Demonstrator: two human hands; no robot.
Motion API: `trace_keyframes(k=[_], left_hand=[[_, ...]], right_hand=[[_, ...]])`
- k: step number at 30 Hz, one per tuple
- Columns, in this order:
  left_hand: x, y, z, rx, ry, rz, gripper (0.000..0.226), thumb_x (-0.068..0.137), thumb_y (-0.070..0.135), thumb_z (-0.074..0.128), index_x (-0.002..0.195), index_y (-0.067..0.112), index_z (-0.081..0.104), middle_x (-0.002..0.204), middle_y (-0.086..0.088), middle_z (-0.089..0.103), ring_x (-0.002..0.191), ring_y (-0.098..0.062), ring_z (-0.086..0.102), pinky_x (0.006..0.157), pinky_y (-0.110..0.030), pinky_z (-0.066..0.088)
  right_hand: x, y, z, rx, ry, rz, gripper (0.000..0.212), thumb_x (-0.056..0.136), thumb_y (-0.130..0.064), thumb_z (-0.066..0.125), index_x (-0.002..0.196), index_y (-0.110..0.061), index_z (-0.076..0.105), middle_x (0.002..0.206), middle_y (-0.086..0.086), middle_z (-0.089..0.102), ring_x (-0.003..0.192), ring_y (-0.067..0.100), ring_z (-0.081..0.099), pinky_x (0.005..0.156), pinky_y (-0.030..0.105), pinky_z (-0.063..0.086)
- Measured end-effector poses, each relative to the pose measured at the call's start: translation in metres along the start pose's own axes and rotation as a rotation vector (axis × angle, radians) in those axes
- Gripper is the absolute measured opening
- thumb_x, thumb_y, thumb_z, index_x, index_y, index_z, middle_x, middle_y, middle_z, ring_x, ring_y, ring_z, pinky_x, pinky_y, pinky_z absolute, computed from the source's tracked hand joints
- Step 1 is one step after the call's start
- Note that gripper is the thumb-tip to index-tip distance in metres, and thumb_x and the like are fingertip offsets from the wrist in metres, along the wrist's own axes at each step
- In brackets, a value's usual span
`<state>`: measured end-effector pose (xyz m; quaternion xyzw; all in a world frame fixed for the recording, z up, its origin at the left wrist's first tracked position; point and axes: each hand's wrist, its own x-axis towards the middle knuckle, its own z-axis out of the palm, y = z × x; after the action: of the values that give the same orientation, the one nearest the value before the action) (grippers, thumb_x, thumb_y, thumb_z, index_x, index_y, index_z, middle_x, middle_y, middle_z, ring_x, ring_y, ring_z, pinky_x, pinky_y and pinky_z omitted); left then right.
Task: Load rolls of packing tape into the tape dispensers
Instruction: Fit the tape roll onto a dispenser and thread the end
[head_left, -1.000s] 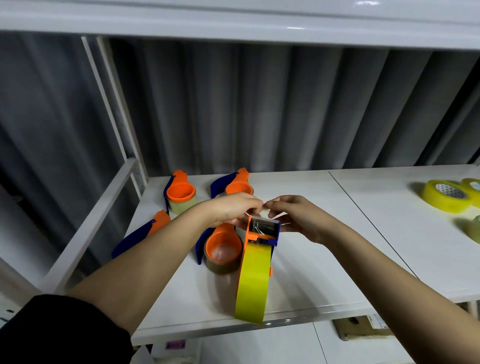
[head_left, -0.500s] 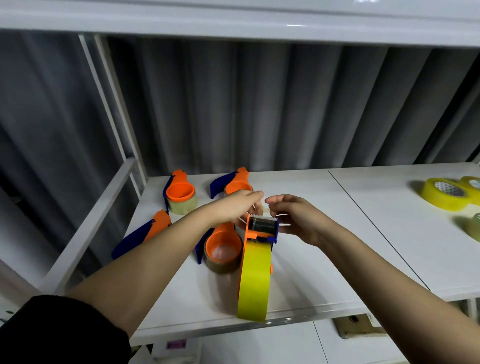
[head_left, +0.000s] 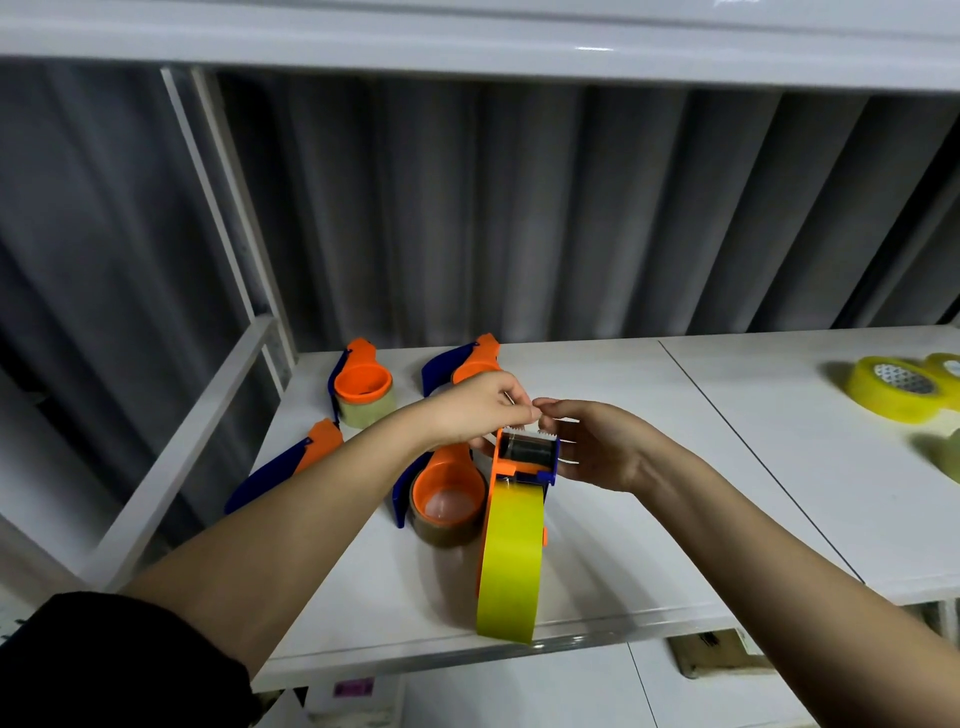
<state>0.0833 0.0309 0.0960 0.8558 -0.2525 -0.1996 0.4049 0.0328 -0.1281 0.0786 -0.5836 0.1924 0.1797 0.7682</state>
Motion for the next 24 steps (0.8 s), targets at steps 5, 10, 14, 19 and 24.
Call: trace_keyframes(k=[5,10,14,19,24], left_hand=[[0.000,0.000,0.001,0.035,-0.027,0.024,0.016,0.095,0.032,0.054,0.086,0.019,0.059,0.078,-0.005,0.060,0.069,-0.015,0.056,0.054,-0.022,0.045],[0.000,-0.001,0.003,0.029,-0.042,0.023,0.018,0.096,0.029,0.053,0.082,0.020,0.059,0.068,0.004,0.055,0.060,-0.009,0.053,0.051,-0.020,0.041],[0.002,-0.001,0.004,0.010,-0.074,-0.043,0.024,0.098,0.031,0.049,0.091,0.012,0.061,0.076,-0.006,0.055,0.069,-0.017,0.052,0.057,-0.024,0.040],[0.004,-0.004,0.006,-0.123,-0.065,-0.124,0.027,0.097,0.031,0.050,0.077,0.015,0.056,0.063,-0.001,0.049,0.057,-0.011,0.048,0.054,-0.021,0.038],[0.003,-0.008,0.007,-0.215,-0.037,-0.115,0.022,0.096,0.030,0.053,0.078,0.019,0.058,0.056,0.011,0.055,0.048,0.001,0.056,0.048,-0.011,0.043]], right_hand=[[0.002,0.001,-0.001,0.053,-0.012,0.036,0.013,0.091,-0.018,0.060,0.103,-0.015,0.064,0.089,0.003,0.062,0.090,0.019,0.055,0.068,0.027,0.047],[0.001,0.001,-0.002,-0.079,0.032,-0.086,0.016,0.094,-0.019,0.056,0.105,-0.011,0.063,0.081,0.003,0.062,0.076,0.017,0.059,0.064,0.026,0.051],[-0.003,0.000,0.001,-0.338,0.044,-0.230,0.020,0.097,-0.017,0.051,0.111,-0.005,0.059,0.089,0.006,0.061,0.077,0.015,0.061,0.062,0.020,0.054],[-0.009,-0.006,0.001,-0.483,0.031,-0.244,0.019,0.097,-0.018,0.051,0.106,-0.005,0.060,0.093,0.002,0.064,0.077,0.014,0.062,0.057,0.016,0.053],[-0.011,-0.011,-0.001,-0.486,-0.004,-0.220,0.009,0.095,-0.014,0.056,0.096,-0.010,0.063,0.092,0.003,0.067,0.076,0.013,0.065,0.056,0.018,0.053]])
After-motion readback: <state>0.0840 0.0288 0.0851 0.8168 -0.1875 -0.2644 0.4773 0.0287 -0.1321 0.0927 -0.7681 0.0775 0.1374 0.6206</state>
